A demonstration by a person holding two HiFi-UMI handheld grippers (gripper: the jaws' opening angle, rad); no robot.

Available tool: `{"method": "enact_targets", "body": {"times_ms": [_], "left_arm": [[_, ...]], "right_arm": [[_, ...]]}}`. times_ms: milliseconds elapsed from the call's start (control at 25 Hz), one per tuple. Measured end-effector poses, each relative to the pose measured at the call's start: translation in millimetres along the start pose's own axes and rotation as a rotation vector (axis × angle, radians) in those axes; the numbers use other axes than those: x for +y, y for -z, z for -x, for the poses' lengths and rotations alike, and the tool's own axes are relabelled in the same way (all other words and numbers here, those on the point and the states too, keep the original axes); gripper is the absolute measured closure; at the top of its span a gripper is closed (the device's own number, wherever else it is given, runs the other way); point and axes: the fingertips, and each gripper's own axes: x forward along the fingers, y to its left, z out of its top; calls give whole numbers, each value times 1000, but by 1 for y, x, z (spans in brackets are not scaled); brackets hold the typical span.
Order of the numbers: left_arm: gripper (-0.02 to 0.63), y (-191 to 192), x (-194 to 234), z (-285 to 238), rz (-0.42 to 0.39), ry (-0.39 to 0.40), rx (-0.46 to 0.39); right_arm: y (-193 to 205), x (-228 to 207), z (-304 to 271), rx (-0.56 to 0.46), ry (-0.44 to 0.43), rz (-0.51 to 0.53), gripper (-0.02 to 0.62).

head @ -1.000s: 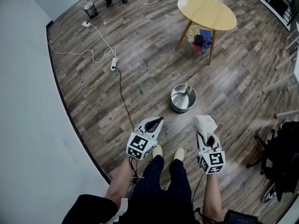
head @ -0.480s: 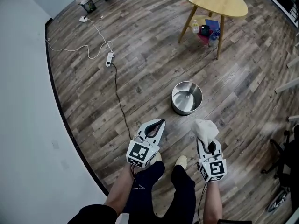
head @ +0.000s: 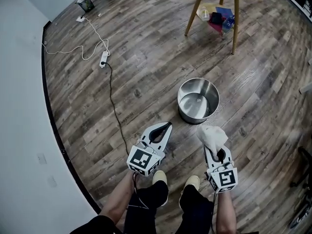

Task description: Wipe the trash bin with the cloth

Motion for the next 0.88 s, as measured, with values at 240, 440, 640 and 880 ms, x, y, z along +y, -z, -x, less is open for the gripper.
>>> {"method": "enact_targets", "body": {"times_ms": [240, 440, 640, 880], "left_arm": [[606, 70, 7, -23, 8, 24, -19], [606, 110, 22, -30, -33, 3, -51], [606, 148, 26, -32, -45, 8, -66], [606, 182, 43, -38, -50, -2, -106]], "right_arm": [[65, -8, -34, -40, -15, 14, 512], [104, -12, -60, -55, -21, 28, 512], [140, -2, -77, -77, -53, 46, 512], [176, -2, -106, -91, -81, 114, 512]]}}
